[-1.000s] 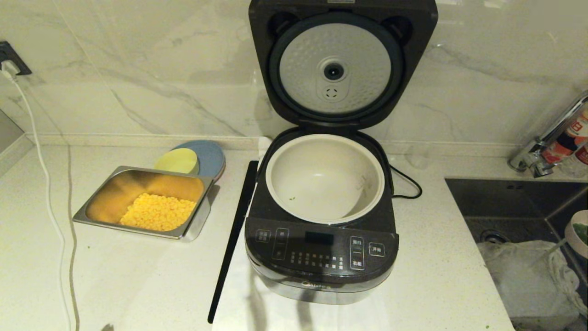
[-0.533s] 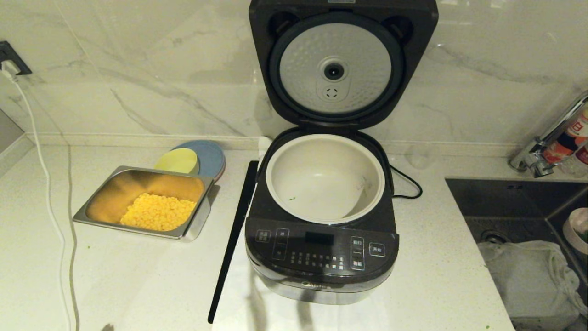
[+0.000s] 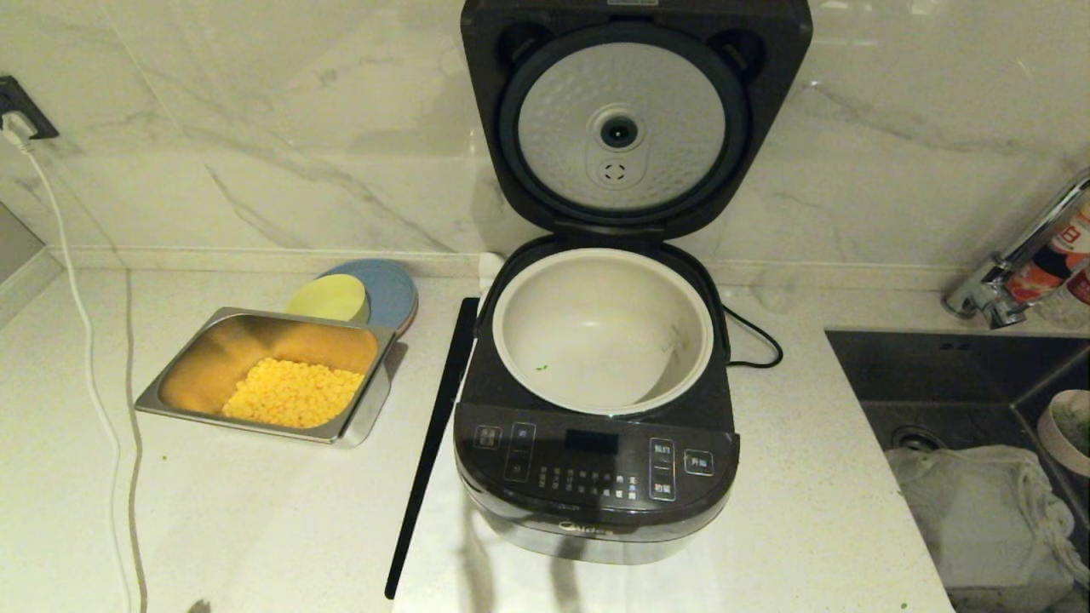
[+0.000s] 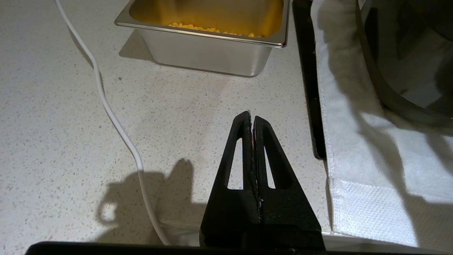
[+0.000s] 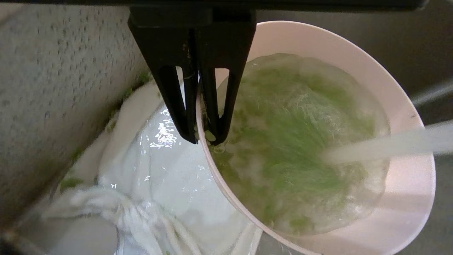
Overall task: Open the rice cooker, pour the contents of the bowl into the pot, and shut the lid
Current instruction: Fill a bowl with water from the tap, then pour the water from the bowl into the rice cooker
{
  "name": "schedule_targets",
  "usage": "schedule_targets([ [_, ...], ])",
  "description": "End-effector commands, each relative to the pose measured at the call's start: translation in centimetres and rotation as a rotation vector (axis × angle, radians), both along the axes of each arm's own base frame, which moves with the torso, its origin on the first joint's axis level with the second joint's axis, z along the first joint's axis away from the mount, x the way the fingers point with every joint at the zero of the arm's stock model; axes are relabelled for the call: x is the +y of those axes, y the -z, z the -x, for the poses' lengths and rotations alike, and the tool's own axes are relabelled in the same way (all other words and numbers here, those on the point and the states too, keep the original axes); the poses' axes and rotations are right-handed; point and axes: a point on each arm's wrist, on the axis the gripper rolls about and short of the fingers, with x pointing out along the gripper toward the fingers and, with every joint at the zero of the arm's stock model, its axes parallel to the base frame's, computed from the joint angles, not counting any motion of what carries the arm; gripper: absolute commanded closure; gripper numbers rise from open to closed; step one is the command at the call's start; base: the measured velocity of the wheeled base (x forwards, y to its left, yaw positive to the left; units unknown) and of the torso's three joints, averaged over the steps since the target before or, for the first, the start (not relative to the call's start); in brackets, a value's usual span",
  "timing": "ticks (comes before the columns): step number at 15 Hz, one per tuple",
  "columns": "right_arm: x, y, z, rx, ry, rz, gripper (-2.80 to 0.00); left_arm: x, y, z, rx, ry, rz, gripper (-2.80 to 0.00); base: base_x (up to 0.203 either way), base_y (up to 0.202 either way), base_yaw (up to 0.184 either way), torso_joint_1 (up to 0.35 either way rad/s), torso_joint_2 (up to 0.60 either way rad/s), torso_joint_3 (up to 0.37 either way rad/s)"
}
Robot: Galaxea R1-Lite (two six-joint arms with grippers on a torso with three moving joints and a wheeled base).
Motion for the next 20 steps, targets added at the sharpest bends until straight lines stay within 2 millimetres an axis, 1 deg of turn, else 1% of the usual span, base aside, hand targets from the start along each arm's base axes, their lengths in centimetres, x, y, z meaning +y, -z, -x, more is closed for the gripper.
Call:
schedule_targets([
  [1, 0.5, -0.8, 0.3, -0.002, -0.01, -0.016, 0.0, 0.0, 0.3, -0.1, 0.008, 0.0, 0.0, 0.0, 0.0, 0.0, 0.0, 0.0, 0.0, 0.0],
  [3, 1.5, -1.8, 0.8, -0.01, -0.038, -0.043, 0.0, 0.0, 0.3, -0.1, 0.008, 0.0, 0.0, 0.0, 0.0, 0.0, 0.0, 0.0, 0.0, 0.0],
  [4, 2.3, -2.4, 1.0, -0.011, -0.062, -0.063, 0.0, 0.0, 0.3, -0.1, 0.008, 0.0, 0.001, 0.0, 0.0, 0.0, 0.0, 0.0, 0.0, 0.0],
  [8, 7.8, -4.5, 1.6, 0.011, -0.215, -0.071, 0.0, 0.0, 0.3, -0.1, 0.008, 0.0, 0.0, 0.0, 0.0, 0.0, 0.0, 0.0, 0.0, 0.0],
  [11, 13.1, -7.2, 2.0, -0.012, -0.328, -0.033, 0.0, 0.0, 0.3, -0.1, 0.008, 0.0, 0.0, 0.0, 0.0, 0.0, 0.0, 0.0, 0.0, 0.0],
  [14, 18.8, -10.4, 2.8, -0.035, -0.459, 0.004, 0.0, 0.0, 0.3, -0.1, 0.008, 0.0, 0.0, 0.0, 0.0, 0.0, 0.0, 0.0, 0.0, 0.0],
  [17, 24.0, -12.7, 3.8, -0.001, -0.574, 0.052, 0.0, 0.0, 0.3, -0.1, 0.008, 0.0, 0.0, 0.0, 0.0, 0.0, 0.0, 0.0, 0.0, 0.0],
  [20, 28.5, -14.6, 5.0, -0.001, -0.681, 0.123, 0.0, 0.0, 0.3, -0.1, 0.008, 0.0, 0.0, 0.0, 0.0, 0.0, 0.0, 0.0, 0.0, 0.0],
])
